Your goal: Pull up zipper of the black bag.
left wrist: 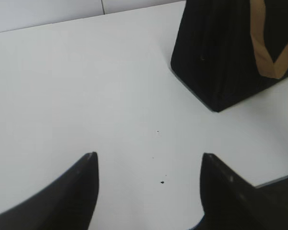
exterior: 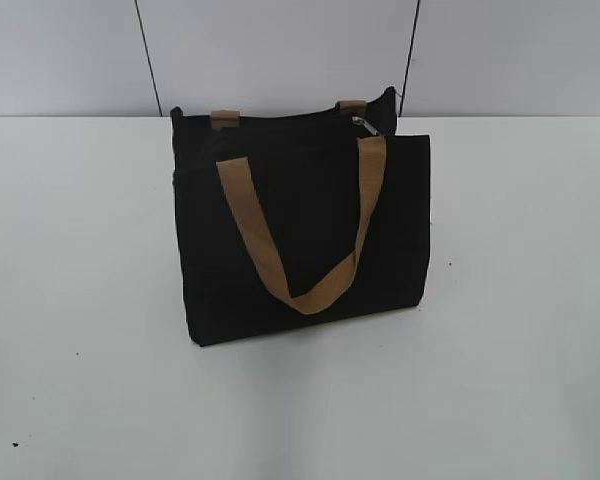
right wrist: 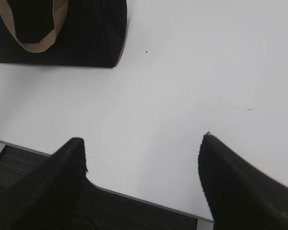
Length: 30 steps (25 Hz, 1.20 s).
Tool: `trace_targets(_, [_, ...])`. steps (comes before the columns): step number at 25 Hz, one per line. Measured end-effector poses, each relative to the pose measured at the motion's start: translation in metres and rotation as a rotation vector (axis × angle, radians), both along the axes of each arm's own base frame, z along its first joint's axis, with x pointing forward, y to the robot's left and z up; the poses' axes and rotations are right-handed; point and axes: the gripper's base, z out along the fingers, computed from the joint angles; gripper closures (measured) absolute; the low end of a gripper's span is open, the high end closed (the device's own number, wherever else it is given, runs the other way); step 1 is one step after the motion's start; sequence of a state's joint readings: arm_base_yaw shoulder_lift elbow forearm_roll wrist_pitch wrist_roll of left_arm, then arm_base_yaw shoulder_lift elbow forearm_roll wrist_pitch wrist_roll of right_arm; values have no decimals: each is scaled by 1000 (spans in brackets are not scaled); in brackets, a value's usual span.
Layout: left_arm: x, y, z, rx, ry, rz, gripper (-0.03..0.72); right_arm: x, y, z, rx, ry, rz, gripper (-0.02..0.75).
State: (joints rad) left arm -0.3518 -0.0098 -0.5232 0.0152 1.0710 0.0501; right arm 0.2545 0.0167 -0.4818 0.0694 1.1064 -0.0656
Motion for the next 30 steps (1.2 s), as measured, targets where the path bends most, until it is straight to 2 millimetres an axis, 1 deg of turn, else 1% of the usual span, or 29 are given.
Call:
trace_targets(6, [0,-1,0,-1,-2,151,196,-2,0,0,4,-18,-64,178])
trace_targets(13, [-1,-2,0,-1,-5,265,211,-2,0,0,7,-24,-160,178])
trace_targets(19, [-1,-3,0,-2,-5,320,218,-2,1,0,6,-24,-187,178])
trace_targets(30, [-1,-3,0,-2,-5,323,229,-2,1,0,7,-24,-186,178])
